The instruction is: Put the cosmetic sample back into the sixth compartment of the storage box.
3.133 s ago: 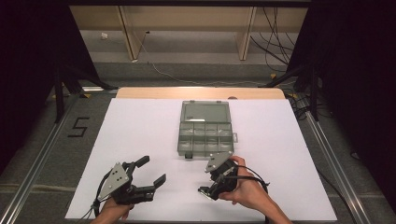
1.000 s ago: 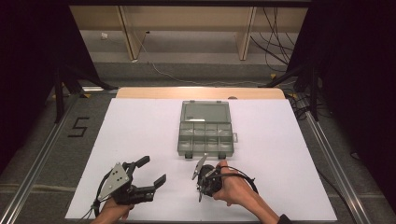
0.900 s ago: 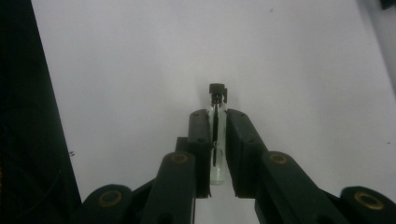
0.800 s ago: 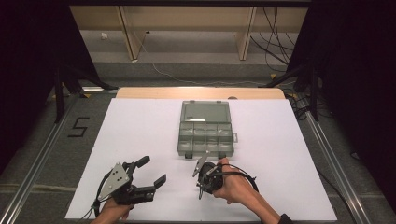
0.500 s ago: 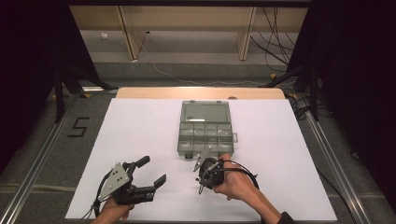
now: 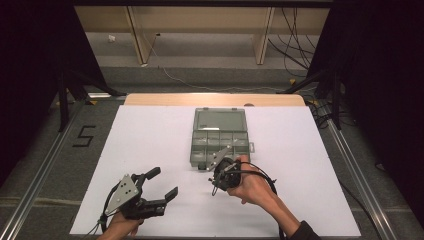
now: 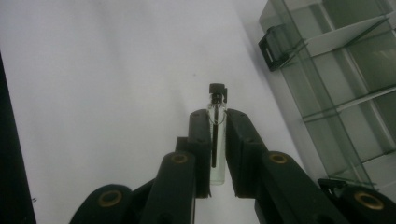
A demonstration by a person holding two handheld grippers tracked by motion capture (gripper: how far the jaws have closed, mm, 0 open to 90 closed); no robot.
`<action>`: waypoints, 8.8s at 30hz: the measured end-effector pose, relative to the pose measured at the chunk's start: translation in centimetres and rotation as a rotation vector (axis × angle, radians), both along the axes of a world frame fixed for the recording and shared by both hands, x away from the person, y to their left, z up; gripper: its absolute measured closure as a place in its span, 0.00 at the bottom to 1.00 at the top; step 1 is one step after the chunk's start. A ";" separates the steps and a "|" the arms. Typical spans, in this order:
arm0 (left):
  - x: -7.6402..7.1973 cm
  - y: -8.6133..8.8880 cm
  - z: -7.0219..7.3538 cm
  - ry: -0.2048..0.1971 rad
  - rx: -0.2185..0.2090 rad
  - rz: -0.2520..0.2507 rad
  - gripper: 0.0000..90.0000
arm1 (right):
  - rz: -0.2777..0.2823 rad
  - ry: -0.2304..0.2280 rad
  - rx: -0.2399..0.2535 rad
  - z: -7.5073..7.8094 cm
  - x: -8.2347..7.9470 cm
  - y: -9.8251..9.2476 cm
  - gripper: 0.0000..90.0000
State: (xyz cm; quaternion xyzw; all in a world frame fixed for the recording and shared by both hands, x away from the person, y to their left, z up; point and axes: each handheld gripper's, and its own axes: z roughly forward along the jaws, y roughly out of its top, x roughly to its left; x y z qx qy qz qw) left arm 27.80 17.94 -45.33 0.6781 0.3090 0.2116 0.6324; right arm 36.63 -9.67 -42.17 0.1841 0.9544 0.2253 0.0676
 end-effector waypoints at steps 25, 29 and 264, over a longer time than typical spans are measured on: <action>0.0 0.0 0.0 -0.002 0.002 0.000 0.17 | -0.066 -0.050 0.078 1.3 3.0 0.1 0.90; 0.0 0.0 0.0 -0.002 0.002 0.000 0.17 | -0.084 -0.046 0.089 1.3 3.6 0.1 0.90; -0.1 0.0 0.1 -0.007 0.005 -0.004 0.17 | -0.334 -0.296 0.680 -0.8 -7.0 -12.3 0.18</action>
